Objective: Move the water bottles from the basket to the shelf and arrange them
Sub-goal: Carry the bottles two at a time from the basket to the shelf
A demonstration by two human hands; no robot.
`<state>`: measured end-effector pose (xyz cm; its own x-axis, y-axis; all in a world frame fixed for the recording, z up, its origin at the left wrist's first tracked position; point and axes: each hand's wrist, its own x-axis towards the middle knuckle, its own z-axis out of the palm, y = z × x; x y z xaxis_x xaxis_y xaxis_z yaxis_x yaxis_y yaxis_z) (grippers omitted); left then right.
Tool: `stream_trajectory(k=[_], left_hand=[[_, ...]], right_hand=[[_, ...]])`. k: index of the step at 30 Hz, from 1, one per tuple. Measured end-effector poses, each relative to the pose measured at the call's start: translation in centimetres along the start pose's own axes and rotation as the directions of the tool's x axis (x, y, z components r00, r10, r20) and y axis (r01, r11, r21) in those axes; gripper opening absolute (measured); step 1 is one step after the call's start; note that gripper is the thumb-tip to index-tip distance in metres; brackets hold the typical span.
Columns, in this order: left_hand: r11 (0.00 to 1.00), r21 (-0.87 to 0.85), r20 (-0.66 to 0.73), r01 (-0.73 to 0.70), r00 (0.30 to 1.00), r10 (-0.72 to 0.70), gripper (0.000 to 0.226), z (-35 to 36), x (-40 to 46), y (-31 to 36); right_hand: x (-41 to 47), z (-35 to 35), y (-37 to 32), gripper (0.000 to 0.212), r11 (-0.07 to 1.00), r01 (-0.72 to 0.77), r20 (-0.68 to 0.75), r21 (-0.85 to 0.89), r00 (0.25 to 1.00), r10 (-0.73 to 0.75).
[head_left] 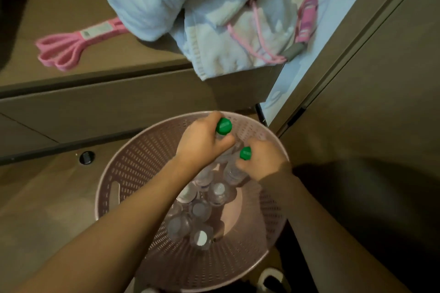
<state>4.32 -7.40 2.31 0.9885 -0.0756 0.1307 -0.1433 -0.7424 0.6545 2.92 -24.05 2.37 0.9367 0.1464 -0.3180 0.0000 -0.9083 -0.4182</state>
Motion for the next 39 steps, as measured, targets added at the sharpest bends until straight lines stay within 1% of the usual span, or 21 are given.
stream_trajectory(k=[1, 4, 6, 8, 12, 16, 19, 22, 25, 29, 33, 39], left_hand=[[1.000, -0.028, -0.020, 0.006, 1.000, -0.006, 0.031, -2.0, 0.3, 1.6], [0.998, -0.061, -0.078, -0.021, 0.997, 0.016, 0.027, -8.7, 1.3, 7.1], [0.998, -0.062, -0.110, -0.028, 0.994, 0.021, 0.025, -13.9, 2.1, 11.2], [0.997, -0.078, -0.135, -0.021, 0.991, 0.011, 0.025, -19.4, 2.8, 15.6], [0.999, -0.040, -0.173, -0.025, 0.985, 0.018, 0.023, -30.6, 3.8, 24.0], [0.998, -0.040, -0.214, 0.043, 0.976, -0.050, 0.020, -40.9, 4.4, 31.8], [0.995, -0.049, -0.289, 0.082, 0.953, -0.093, 0.022, -46.5, 3.8, 35.7], [0.989, -0.077, -0.343, 0.126, 0.928, -0.145, 0.024, -49.7, 3.0, 37.7], [0.979, -0.110, -0.368, 0.170, 0.908, -0.199, 0.025, -51.3, 2.0, 38.4], [0.966, -0.138, -0.430, 0.221, 0.865, -0.259, 0.025, -52.6, 0.0, 38.5], [0.948, -0.145, -0.495, 0.284, 0.809, -0.318, 0.023, -54.4, -2.6, 38.2], [0.915, -0.170, -0.628, 0.366, 0.675, -0.387, 0.021, -58.0, -7.4, 36.2]], right_hand=[[-0.7, -2.3, -1.2, 0.026, 1.000, 0.007, -0.004, -0.012, 1.000, -0.007], [-3.1, -10.2, -5.2, 0.020, 0.997, 0.040, -0.002, -0.059, 0.999, -0.040], [-5.1, -15.9, -8.2, 0.026, 0.995, 0.061, -0.006, -0.083, 0.998, -0.061], [-7.5, -21.7, -11.1, 0.028, 0.991, 0.085, -0.025, -0.107, 0.996, -0.088], [-12.4, -33.1, -16.9, 0.027, 0.987, 0.123, -0.076, -0.103, 0.988, -0.131], [-17.1, -43.3, -22.4, 0.025, 0.984, 0.144, -0.144, -0.102, 0.977, -0.158], [-19.8, -48.1, -24.9, 0.024, 0.984, 0.163, -0.220, -0.068, 0.960, -0.174], [-21.4, -50.8, -26.1, 0.022, 0.982, 0.191, -0.271, -0.017, 0.944, -0.188], [-21.8, -52.3, -27.0, 0.023, 0.968, 0.249, -0.291, -0.023, 0.925, -0.245], [-21.8, -52.8, -28.4, 0.025, 0.946, 0.324, -0.307, -0.023, 0.898, -0.315], [-21.8, -52.4, -31.0, 0.024, 0.920, 0.391, -0.276, -0.026, 0.882, -0.383], [-22.8, -50.5, -37.0, 0.020, 0.868, 0.496, -0.166, -0.033, 0.853, -0.494]])
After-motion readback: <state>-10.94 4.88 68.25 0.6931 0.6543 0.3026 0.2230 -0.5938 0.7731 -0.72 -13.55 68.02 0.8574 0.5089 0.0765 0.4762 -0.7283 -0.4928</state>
